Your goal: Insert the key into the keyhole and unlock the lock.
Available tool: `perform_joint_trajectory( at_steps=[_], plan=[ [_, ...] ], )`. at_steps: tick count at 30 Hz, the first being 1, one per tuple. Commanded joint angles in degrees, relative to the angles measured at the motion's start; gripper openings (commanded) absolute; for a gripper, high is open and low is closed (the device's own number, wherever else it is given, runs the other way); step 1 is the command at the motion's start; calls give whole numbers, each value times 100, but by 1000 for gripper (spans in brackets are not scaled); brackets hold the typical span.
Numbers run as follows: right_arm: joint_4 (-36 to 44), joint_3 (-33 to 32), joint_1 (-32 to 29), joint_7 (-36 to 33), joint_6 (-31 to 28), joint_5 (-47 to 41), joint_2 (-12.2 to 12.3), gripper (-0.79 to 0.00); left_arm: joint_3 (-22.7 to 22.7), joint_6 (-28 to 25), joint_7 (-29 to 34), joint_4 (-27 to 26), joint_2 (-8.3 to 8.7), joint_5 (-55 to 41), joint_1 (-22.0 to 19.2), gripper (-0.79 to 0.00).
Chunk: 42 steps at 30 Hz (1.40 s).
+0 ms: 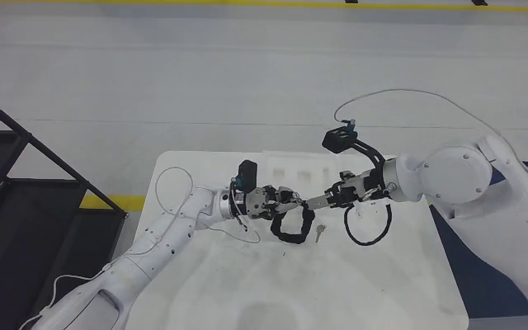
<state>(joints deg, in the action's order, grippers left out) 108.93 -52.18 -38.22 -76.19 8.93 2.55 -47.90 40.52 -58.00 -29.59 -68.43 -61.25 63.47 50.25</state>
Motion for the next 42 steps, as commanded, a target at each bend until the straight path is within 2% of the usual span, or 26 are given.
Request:
perform_joint_trajectory(
  at_steps=[1,7,12,19,28,31,35,42],
  plan=[
    [-129,-122,-178,12,-340,-1,50,0,-87,0,102,-31,139,-259,-73,-785],
    [-223,-283,-741,88,-1027,436,176,0,-273,0,205,-174,564,-813,-197,-785],
    [-285,-94,-1098,327,-1345,1118,200,0,-436,0,158,-262,884,-1070,-276,-785],
    [-585,471,-1256,832,-1555,1787,71,0,-733,0,3,-249,1336,-1260,-470,-785],
    [-1124,1111,-1055,1279,-1787,2575,-180,0,-1284,0,-392,-313,1826,-1378,-817,-785],
    [-1336,1286,-939,1389,-1875,2723,-279,0,-1453,0,-595,-368,1926,-1393,-909,-785],
    [-1638,1469,-776,1410,-2017,2735,-408,0,-1453,0,-595,-368,1926,-1393,-909,-785],
    [-1662,1479,-761,1405,-2021,2729,-418,0,-1453,0,-595,-368,1926,-1393,-909,-785]
  ],
)
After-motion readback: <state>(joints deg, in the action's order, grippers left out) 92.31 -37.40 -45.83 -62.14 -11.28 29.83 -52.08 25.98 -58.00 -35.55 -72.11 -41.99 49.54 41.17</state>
